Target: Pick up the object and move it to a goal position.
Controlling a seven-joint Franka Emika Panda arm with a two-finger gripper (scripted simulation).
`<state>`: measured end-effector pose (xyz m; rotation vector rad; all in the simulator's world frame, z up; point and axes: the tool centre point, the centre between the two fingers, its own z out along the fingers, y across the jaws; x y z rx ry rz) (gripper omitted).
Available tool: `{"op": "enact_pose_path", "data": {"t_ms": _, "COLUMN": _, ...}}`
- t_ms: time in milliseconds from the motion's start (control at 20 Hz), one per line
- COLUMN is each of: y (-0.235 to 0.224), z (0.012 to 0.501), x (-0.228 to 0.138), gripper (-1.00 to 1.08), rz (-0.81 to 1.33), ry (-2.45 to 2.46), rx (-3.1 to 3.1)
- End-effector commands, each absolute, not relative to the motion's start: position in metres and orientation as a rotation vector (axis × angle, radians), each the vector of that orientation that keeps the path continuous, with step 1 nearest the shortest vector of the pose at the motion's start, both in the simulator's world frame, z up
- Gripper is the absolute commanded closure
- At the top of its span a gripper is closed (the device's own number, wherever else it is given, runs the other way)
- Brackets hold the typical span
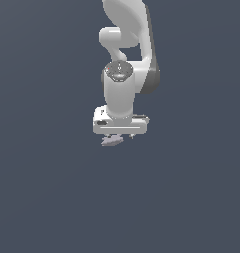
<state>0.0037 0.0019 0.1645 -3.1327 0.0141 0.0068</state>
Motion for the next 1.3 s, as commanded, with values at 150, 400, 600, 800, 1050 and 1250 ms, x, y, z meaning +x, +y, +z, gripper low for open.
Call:
{"op": "enact_pose_path", "data": {"t_ms": 150, "y": 0.0019, "z": 0.1645, "x": 0.0037, "gripper": -0.92, "rz": 0.007, "ry": 0.014, "rx": -3.133}}
{"op": "enact_pose_path", "data": {"t_ms": 400, "y": 0.0019, "z": 0.1645, "x": 0.0037, "gripper": -0.92, "rz": 0.007, "ry": 0.014, "rx": -3.133}}
{"op": "enact_pose_path", "data": {"t_ms": 600, "y": 0.0013, "z": 0.1651, "x": 0.0043, "gripper": -0.92, "rz": 0.005, "ry": 0.018, "rx": -3.132}}
{"op": "enact_pose_path", "data": {"t_ms": 800, "y": -0.0034, "z": 0.1693, "x": 0.0086, "gripper": -0.92, "rz": -0.01, "ry": 0.047, "rx": -3.129}}
{"op": "enact_pose_path", "data": {"t_ms": 1050, "y": -0.0068, "z": 0.1725, "x": 0.0119, "gripper": -0.92, "rz": -0.022, "ry": 0.069, "rx": -3.126}}
{"op": "enact_pose_path", "data": {"t_ms": 1250, "y": -0.0066, "z": 0.1719, "x": 0.0113, "gripper": -0.92, "rz": -0.02, "ry": 0.072, "rx": -3.126}}
